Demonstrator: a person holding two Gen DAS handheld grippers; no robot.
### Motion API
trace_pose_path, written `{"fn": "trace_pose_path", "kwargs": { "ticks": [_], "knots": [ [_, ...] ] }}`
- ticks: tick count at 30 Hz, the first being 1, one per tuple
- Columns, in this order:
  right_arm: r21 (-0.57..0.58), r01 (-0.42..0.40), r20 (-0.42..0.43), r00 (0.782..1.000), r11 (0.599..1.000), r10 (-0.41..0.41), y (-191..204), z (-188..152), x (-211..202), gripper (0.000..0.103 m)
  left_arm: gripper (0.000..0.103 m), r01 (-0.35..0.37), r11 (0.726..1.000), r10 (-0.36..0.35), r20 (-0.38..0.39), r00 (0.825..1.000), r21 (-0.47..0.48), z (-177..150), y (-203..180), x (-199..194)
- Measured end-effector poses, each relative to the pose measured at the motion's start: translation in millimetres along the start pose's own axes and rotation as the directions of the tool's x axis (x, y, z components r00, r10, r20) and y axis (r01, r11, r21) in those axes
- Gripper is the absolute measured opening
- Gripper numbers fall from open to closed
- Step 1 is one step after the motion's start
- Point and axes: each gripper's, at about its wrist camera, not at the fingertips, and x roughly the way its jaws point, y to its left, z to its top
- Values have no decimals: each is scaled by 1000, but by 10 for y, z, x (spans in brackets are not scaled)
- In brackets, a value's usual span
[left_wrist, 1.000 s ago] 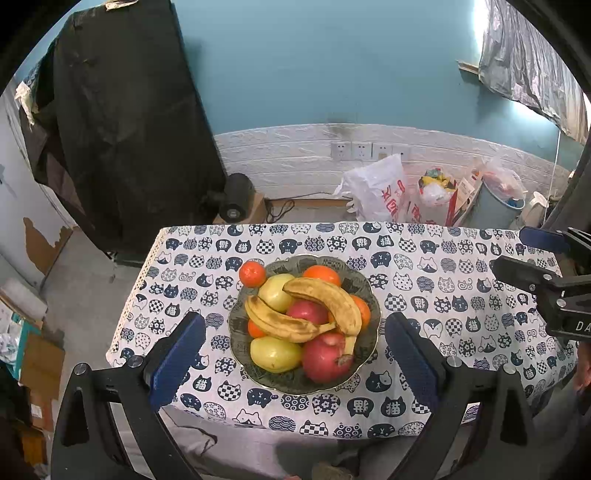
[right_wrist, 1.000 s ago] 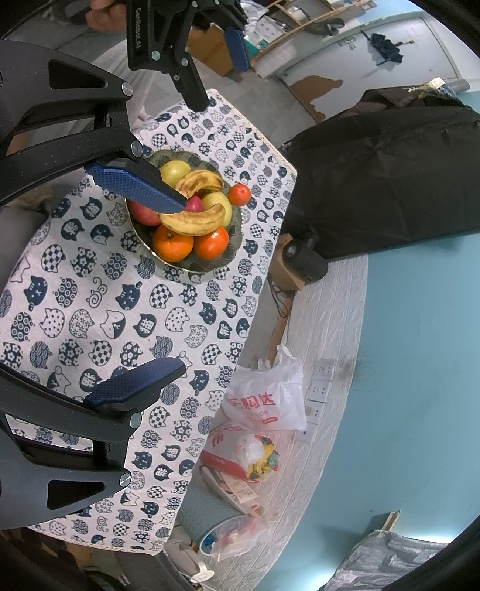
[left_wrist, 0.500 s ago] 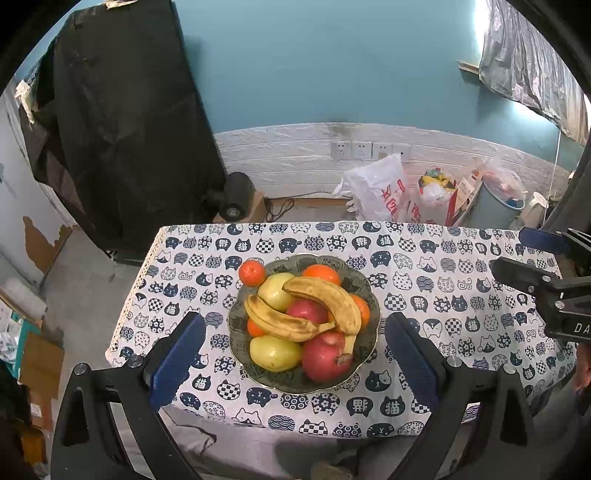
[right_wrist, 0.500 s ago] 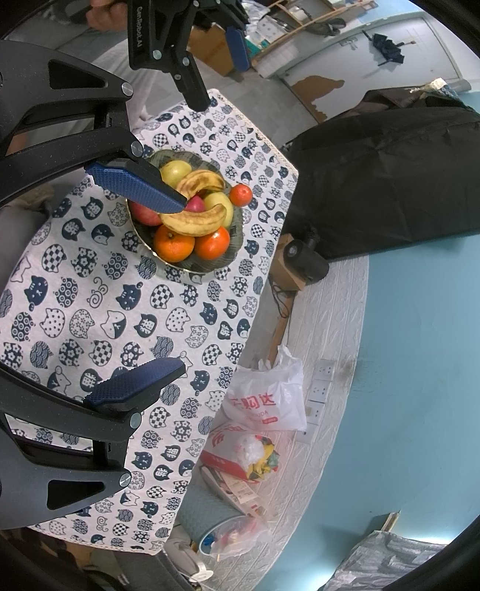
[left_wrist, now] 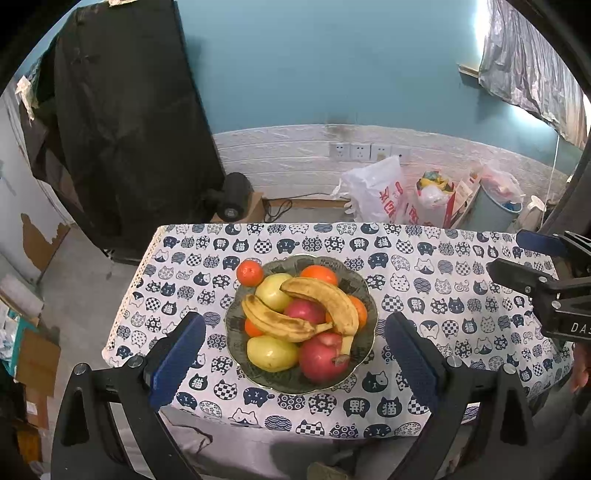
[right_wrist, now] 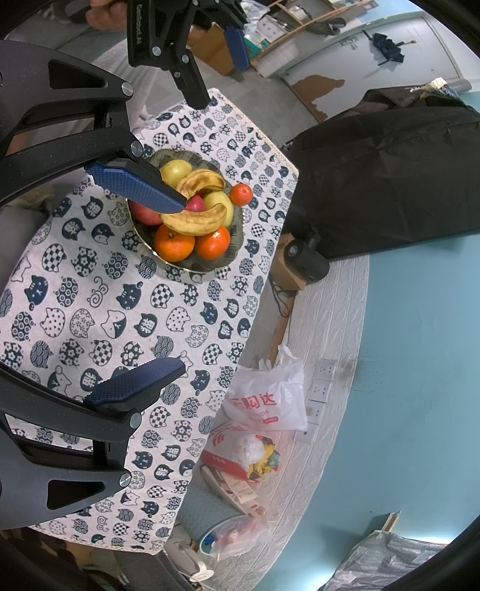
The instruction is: Organize fruits
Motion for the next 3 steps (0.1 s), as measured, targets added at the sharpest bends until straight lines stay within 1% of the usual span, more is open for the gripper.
{"fn": "trace_pose_path", "kwargs": {
  "ticks": [3],
  "knots": [
    [0, 0, 0, 1000, 1000, 0, 1, 2, 1, 79, 99, -1, 1000, 1, -7, 1000, 3, 9, 5, 11]
  ]
}}
